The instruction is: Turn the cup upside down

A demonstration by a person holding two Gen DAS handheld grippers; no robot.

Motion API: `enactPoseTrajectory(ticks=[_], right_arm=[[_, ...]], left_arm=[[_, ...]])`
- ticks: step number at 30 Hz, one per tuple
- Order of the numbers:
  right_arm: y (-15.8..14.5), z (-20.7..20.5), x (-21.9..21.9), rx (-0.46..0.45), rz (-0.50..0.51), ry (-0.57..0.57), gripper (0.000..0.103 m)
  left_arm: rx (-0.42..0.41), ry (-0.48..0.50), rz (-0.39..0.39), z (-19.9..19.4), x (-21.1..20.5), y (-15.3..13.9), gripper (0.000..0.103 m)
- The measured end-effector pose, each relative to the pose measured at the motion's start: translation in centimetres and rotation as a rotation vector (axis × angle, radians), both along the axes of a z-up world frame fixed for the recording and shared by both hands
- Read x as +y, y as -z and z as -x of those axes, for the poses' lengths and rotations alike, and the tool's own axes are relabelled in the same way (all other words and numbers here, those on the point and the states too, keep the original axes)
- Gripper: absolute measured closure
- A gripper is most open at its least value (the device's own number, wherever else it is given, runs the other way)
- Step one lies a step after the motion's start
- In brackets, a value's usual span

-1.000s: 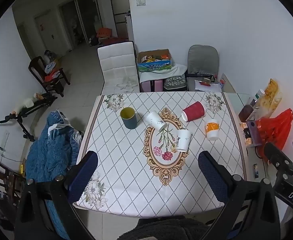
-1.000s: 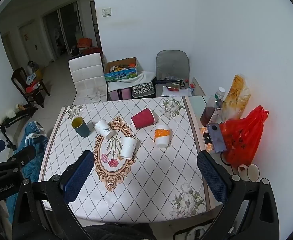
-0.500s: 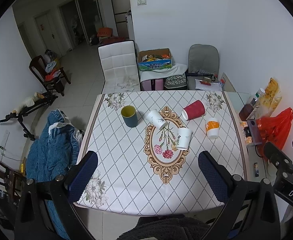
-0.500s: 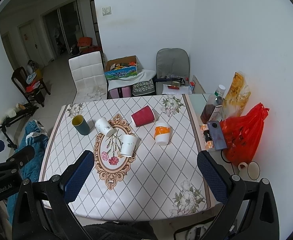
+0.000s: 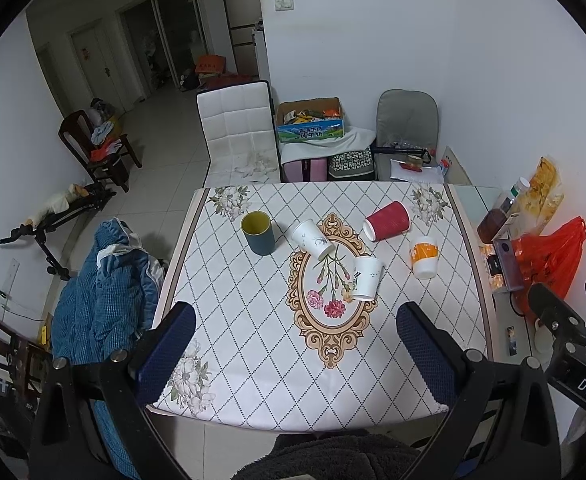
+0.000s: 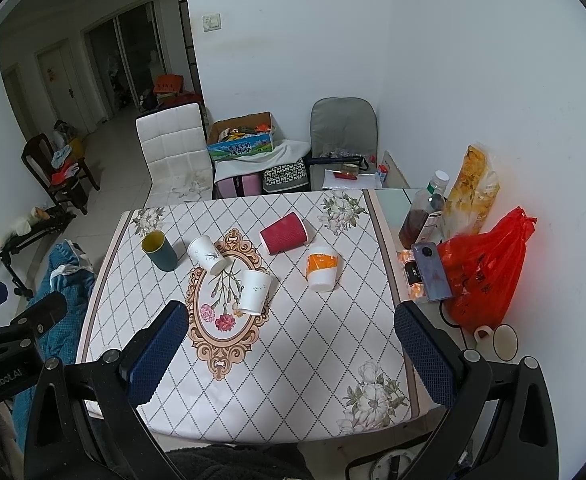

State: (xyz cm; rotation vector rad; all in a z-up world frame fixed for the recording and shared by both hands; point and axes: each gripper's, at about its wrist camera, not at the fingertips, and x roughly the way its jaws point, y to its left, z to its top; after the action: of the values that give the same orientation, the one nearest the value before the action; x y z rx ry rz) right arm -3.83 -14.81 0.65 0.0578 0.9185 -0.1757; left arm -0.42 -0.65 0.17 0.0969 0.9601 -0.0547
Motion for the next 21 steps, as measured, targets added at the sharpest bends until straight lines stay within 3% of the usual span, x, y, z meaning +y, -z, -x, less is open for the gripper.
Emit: enactPoseTrajectory(ticks=[21], right_arm=[[0.01, -0.18, -0.31, 0.001, -0.006, 0.006, 0.000]], left_arm=[[-0.001, 0.001, 0.005, -0.25, -0.80, 0.12, 0.000]])
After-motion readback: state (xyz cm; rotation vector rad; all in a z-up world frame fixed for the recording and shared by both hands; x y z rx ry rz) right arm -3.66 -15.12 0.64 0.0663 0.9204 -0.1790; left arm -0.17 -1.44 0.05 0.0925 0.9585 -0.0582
